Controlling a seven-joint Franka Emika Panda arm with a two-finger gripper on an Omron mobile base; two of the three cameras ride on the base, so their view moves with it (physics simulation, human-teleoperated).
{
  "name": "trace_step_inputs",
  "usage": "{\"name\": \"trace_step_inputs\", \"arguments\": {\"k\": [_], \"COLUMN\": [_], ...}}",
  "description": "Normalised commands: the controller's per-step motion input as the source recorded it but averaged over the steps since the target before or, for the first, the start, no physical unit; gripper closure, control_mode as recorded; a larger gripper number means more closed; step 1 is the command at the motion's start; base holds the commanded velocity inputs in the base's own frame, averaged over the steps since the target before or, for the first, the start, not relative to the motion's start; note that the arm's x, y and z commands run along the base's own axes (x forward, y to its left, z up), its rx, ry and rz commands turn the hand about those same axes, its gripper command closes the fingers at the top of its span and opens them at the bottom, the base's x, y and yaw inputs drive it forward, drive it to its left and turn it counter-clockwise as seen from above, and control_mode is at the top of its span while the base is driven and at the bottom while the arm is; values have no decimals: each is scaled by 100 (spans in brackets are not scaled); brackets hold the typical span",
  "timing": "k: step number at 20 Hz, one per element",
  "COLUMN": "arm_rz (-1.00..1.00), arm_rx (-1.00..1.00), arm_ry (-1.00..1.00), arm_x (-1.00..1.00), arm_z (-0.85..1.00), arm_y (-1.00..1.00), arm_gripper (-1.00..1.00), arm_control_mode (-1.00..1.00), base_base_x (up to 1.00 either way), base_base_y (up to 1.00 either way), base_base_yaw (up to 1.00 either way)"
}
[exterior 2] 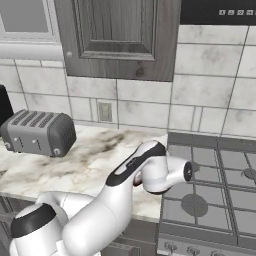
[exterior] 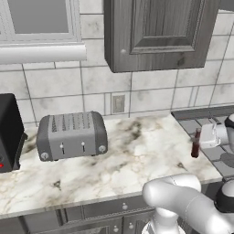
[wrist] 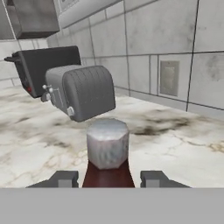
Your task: Take 2 condiments from the cabinet and move them on the counter near the stove.Make sure the condiments are lined up with each other, next to each other.
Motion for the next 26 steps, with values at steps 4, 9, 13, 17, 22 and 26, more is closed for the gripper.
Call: {"name": "trace_step_inputs", "arguments": {"k": [4, 9, 13, 17, 22, 26], "arm_rz": [0, 0, 0, 0, 0, 0], "arm_rx": [1, 0, 0, 0, 0, 0], "arm_ry": [0, -3, -5, -3, -2, -1], "arm_x": [12, 4, 9, 21, 18, 11], "arm_z": [-19, -23, -24, -17, -11, -11], "arm_y": [-7, -1, -7, -21, -21, -21], "arm_gripper": [100, 100, 100, 100, 100, 100], "arm_control_mode": [-100, -100, -100, -100, -100, -100], "base_base_x": [0, 0, 0, 0, 0, 0], "base_base_y": [0, 0, 0, 0, 0, 0], "base_base_yaw": [0, 0, 0, 0, 0, 0]}}
